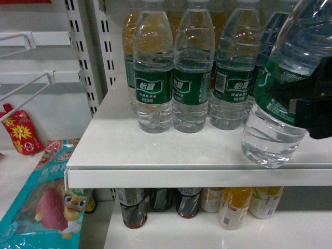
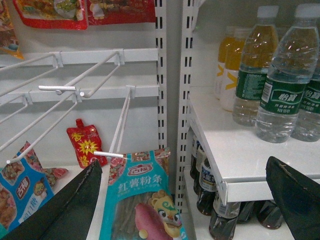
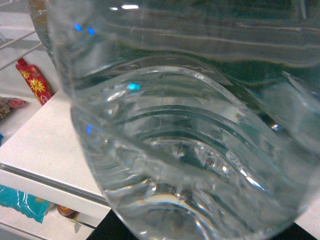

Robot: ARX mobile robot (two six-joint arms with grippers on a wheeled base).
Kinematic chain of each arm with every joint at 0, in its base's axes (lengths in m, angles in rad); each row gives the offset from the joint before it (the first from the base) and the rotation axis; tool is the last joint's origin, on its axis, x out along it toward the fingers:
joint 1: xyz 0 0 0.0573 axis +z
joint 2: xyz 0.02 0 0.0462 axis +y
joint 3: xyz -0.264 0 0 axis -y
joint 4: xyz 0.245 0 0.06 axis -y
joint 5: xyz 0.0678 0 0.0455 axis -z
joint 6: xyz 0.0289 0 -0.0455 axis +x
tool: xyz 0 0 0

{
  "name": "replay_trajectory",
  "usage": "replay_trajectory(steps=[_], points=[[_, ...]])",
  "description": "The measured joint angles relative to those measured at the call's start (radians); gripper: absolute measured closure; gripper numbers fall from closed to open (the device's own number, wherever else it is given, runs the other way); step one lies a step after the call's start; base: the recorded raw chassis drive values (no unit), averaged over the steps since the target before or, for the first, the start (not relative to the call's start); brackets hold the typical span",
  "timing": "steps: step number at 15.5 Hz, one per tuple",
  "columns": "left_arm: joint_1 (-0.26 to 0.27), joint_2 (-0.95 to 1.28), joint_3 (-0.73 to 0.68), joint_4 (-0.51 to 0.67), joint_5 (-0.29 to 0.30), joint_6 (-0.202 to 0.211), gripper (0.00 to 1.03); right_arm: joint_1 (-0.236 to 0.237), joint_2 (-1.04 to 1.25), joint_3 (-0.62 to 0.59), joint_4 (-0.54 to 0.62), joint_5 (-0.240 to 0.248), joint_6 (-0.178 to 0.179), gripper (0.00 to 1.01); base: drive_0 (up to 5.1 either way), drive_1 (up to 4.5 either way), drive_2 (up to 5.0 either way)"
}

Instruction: Move water from second to third shelf

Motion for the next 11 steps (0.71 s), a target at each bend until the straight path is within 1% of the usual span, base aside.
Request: replay_trajectory(steps=[2,4,6,11], points=[[0.000,0.000,0.000,0.000,0.000,0.000,0.05,0.016,0.060,0.025,0.025,0.013,-0.016,0.65,0.0,0.00,0.0],[0.000,0.000,0.000,0.000,0.000,0.000,0.05,0.016,0.087,0.036,0.032,0.015,-0.018,0.65,0.0,0.00,0.0],[0.000,0.000,0.000,0.000,0.000,0.000,0.05,0.014,0.150,0.069,0.035,0.027,-0.018,0.65,0.0,0.00,0.0],[0.000,0.000,0.000,0.000,0.000,0.000,0.05,0.007,0.256,0.224,0.008,0.037,-0.030,0.65,0.0,0.00,0.0]])
